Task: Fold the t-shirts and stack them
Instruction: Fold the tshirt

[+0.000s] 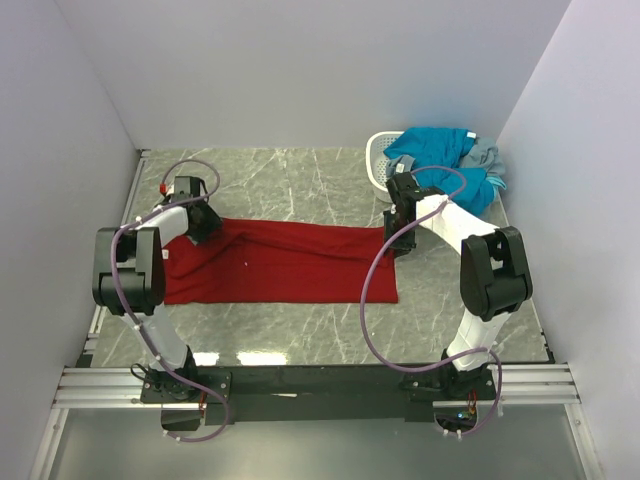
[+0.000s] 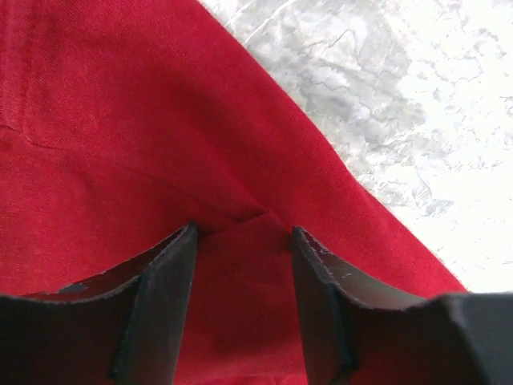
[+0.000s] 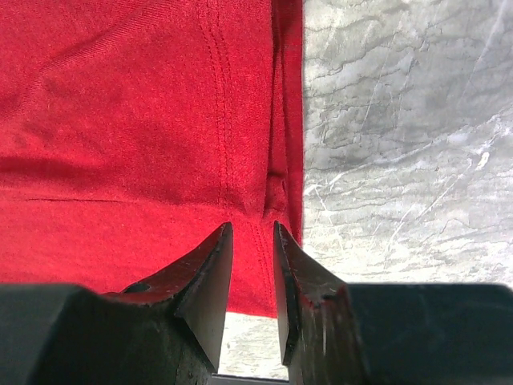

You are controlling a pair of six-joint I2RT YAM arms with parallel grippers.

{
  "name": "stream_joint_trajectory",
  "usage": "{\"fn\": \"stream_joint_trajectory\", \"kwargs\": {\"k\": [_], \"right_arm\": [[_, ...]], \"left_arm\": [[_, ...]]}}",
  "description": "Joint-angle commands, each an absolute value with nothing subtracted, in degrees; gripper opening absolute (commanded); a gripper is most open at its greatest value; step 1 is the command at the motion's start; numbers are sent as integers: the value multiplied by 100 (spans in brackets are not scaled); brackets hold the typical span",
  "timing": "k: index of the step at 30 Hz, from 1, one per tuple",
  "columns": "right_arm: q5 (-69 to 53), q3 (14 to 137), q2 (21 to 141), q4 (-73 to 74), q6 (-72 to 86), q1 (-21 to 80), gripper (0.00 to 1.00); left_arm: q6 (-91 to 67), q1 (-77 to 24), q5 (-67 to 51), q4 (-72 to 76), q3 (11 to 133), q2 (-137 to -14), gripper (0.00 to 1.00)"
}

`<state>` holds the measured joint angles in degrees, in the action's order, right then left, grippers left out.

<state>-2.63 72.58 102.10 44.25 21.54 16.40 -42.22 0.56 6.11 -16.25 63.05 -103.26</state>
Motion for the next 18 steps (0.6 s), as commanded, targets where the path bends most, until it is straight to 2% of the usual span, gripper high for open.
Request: {"fn": "stream_joint_trajectory", "kwargs": {"k": [1,5,9,11,14,15,18], "right_arm": [[-264,7155,9905,4403,2100,1644,34],[-307,7084,9896,4351,2127,1644,34],[-299,7110,9949,4342,2118,1644,34],[-299,7180,10019,4377,2101,1644,34],[-299,7286,10098,4394,2074,1652,34],[-299,7321,10125,4403,2057,1644,34],[-308,7427,10169,4430,2057,1644,34]], "left_arm": [[-4017,35,790,-1503,6583,-10362,53],[-3955,26,826,-1521,6574,-10362,45],[-3929,26,870,-1521,6469,-10187,31],[-3937,35,853,-1494,6381,-10134,27],[-3937,26,817,-1468,6302,-10055,10],[-3937,26,817,-1476,6293,-10020,1],[-3964,26,791,-1494,6258,-9871,0]]}}
